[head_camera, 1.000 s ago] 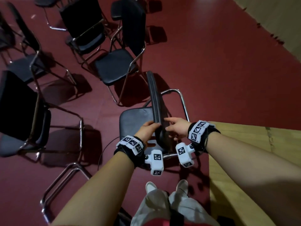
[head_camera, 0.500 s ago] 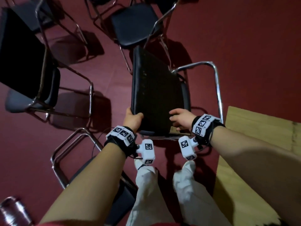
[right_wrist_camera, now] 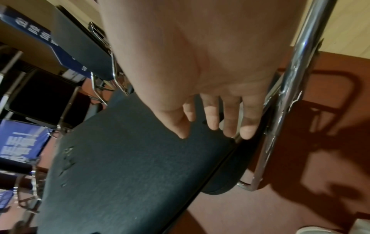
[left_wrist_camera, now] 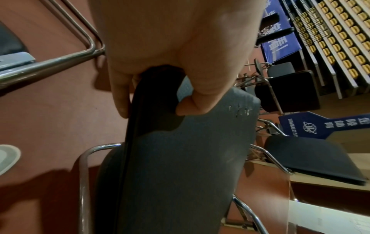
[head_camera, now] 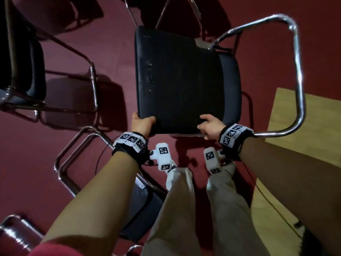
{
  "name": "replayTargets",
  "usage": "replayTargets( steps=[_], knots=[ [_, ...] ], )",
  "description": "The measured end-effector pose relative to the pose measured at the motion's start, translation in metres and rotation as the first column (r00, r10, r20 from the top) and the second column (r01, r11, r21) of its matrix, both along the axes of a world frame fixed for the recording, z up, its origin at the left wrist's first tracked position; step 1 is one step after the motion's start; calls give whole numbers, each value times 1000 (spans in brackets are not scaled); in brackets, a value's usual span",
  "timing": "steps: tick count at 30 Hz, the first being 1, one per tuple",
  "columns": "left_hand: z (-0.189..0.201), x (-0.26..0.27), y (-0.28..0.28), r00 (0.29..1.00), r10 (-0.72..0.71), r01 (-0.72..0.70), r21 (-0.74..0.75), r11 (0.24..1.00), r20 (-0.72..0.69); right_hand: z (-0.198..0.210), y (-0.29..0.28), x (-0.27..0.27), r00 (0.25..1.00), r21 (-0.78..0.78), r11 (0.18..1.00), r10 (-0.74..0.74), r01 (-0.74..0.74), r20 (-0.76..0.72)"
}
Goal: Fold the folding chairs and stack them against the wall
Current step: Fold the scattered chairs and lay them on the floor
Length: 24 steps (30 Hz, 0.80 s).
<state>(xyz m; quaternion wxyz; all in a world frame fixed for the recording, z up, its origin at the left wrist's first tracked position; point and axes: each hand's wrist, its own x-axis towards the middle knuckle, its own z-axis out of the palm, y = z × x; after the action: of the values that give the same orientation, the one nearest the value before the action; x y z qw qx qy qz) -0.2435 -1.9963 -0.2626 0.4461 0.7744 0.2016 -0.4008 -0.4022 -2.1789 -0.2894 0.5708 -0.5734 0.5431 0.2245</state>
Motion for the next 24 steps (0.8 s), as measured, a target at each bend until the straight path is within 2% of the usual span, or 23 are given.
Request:
replayTargets(
  steps=[9, 13, 21, 24],
  knots=[
    [-75, 21, 22, 996, 89, -90, 24, 996, 18, -55, 9, 9, 999, -14, 1000, -14, 15, 42],
    [-98, 25, 30, 997, 68, -69, 44, 997, 23, -76, 16, 11, 997, -59, 998, -33, 37, 69],
    [-146, 37, 41, 999, 12, -7, 111, 994, -42, -112, 23, 7, 985, -157, 973, 169, -169, -10],
    [-161, 38, 39, 999, 23, -20, 138, 990, -24, -115, 27, 4, 986, -137, 977, 166, -163, 15]
  ],
)
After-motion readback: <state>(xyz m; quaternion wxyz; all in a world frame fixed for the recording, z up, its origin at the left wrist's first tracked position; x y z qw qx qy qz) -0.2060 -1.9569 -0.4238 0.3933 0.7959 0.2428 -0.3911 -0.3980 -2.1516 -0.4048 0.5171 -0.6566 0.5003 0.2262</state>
